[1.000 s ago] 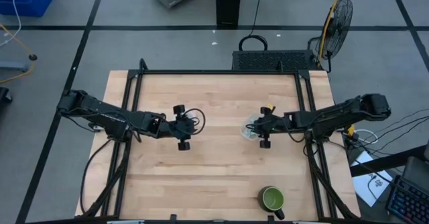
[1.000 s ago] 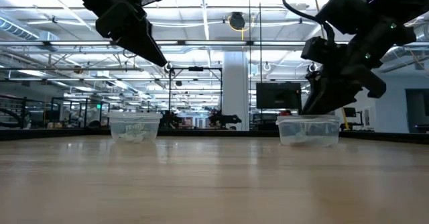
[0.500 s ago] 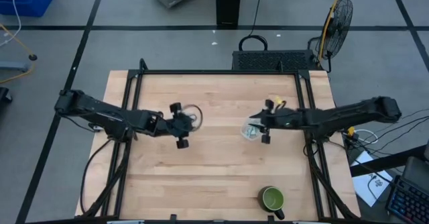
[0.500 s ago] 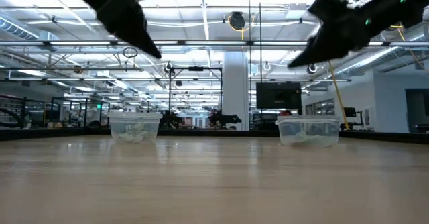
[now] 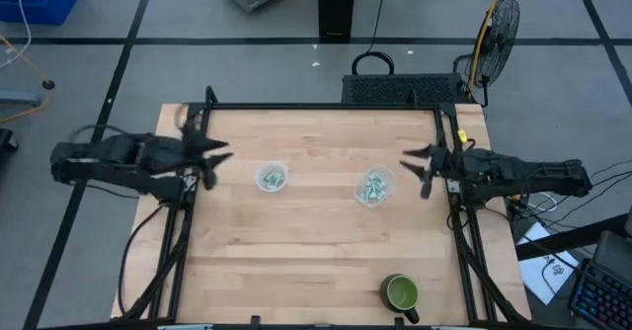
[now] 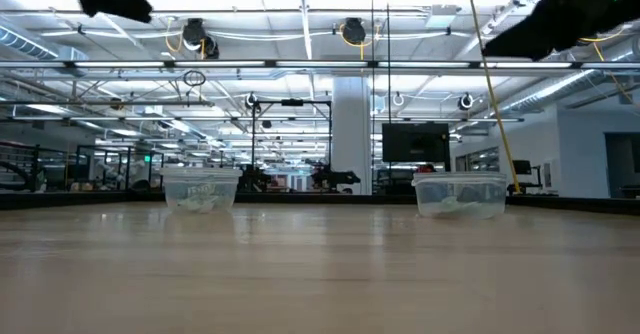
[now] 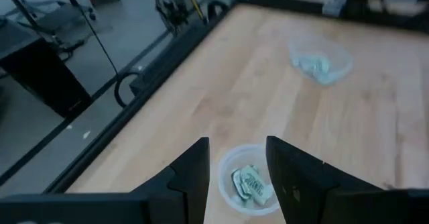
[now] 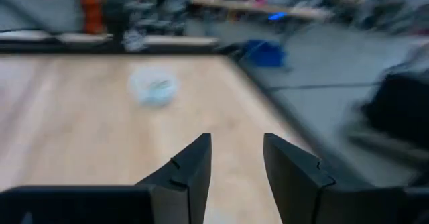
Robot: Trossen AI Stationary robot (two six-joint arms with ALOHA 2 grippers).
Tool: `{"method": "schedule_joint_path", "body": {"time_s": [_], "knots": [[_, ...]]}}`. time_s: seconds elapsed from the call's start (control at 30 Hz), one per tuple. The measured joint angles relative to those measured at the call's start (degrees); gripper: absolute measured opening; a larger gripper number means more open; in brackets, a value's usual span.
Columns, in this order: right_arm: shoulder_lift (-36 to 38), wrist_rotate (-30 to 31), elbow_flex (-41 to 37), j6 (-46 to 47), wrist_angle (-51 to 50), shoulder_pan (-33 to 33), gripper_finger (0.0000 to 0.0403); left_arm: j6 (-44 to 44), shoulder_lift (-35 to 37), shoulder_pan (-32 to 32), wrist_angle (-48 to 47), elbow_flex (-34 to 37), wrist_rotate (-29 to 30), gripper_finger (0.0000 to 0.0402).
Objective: Pick and place Stevia / Truvia into bins
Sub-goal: Return to Home Position
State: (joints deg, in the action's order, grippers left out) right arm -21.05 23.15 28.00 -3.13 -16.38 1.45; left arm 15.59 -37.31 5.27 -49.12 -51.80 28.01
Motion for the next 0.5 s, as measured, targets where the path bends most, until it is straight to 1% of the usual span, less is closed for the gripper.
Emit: {"method": "schedule_joint_path", "body": {"time_s": [0.07,0.13,0.2,0.3,0.37,0.47,0.5], "knots": [[2.4,-4.7,-2.3,2.7,-1.0,0.0,0.0129,0.6,5.9,-0.1,-0.7,1.8,0.7,0.0154],[4.7,-6.9,-5.3,4.2,0.2,0.0,0.0128,0.9,12.1,-0.1,-0.9,4.1,1.1,0.0154],[7.0,-6.8,-8.4,4.4,2.1,0.0,0.0128,1.1,18.0,-0.1,-0.6,6.7,1.6,0.0154],[10.5,-5.0,-12.9,4.5,4.3,0.0,0.0129,2.4,26.0,-0.1,-0.6,10.8,2.0,0.0154],[13.1,-5.2,-15.3,4.4,6.9,0.0,0.0129,3.3,31.1,-0.1,-0.4,13.3,2.1,0.0154],[16.9,-5.2,-17.9,4.5,8.9,0.0,0.013,3.3,37.0,-0.1,2.9,16.4,1.5,0.0154],[18.1,-5.2,-18.4,4.4,8.8,0.0,0.013,2.3,37.1,-0.1,4.2,16.6,1.2,0.0154]]}}
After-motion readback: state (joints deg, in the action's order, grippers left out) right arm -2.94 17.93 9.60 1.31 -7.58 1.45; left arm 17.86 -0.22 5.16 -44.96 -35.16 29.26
